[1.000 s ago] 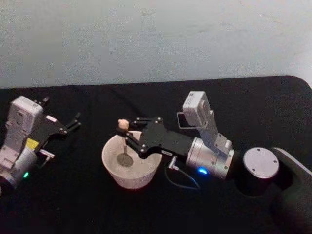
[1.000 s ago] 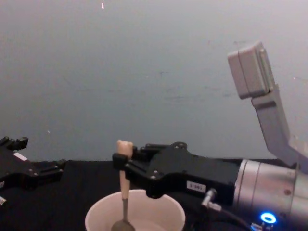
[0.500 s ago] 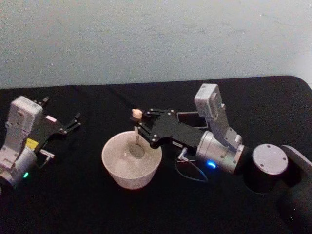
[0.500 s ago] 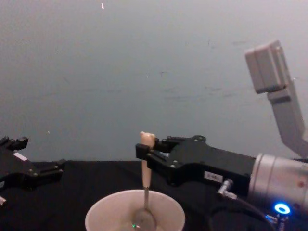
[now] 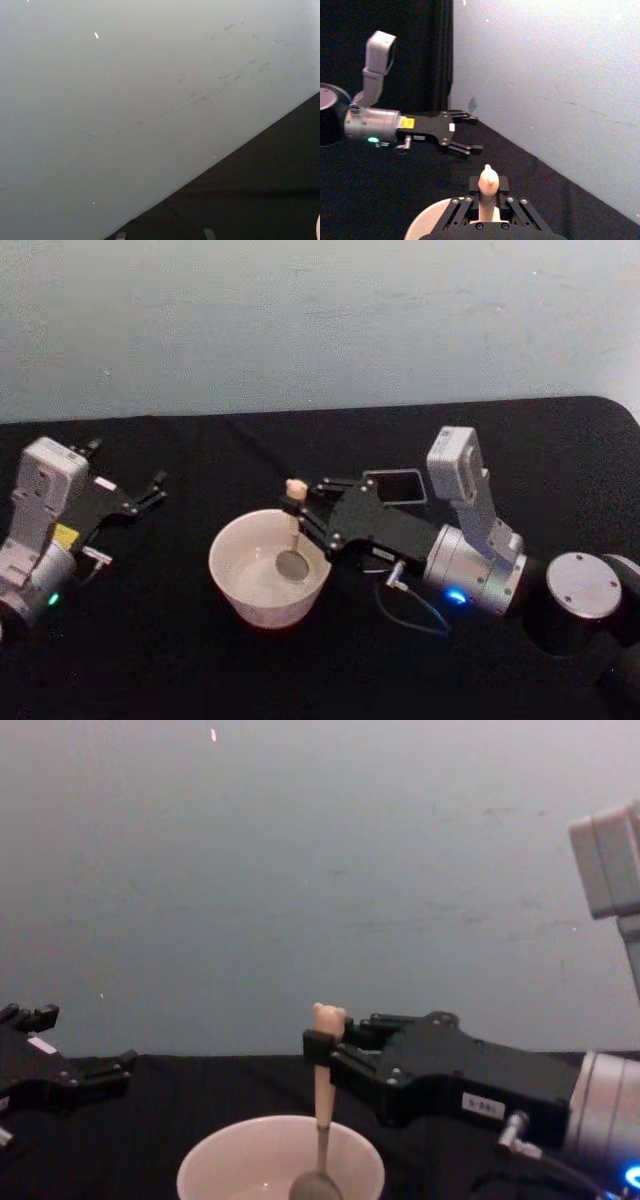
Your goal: Pick up the stirring spoon with one hand, stir inside the cup, then place it back in its original position.
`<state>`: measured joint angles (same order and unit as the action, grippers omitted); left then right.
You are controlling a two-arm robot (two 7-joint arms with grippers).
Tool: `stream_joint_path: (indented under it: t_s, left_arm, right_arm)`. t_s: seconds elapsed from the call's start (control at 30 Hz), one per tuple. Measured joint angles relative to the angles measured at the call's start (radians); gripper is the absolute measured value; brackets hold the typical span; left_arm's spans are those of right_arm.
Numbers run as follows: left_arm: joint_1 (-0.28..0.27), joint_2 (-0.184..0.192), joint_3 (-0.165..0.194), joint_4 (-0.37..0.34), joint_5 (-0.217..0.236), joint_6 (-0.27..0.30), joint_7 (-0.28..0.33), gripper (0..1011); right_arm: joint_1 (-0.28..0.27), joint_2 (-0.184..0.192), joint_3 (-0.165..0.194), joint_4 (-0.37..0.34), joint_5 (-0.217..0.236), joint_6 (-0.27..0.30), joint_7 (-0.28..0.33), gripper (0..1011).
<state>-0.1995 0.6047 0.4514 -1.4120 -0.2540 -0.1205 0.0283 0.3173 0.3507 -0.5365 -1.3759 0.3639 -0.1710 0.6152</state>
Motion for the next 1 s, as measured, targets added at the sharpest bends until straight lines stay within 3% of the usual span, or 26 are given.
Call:
stream_joint_path:
  t_s: [0.33, 0.67, 1.0]
  left_arm:
    - [0.0, 0.0, 0.0, 0.0, 0.0, 0.0, 0.0, 1001]
    - [0.0, 0.0, 0.0, 0.0, 0.0, 0.0, 0.0, 1001]
    - [0.0, 0.0, 0.0, 0.0, 0.0, 0.0, 0.0, 1001]
  right_arm:
    - [-0.017, 0.008, -0.031, -0.03, 0.002, 0.01, 0.02, 210]
    - [0.019, -0.034, -0.06, 0.005, -0.007, 0.008, 0.021, 210]
    - [0.061, -0.069, -0.057, 0.069, -0.029, -0.011, -0.009, 210]
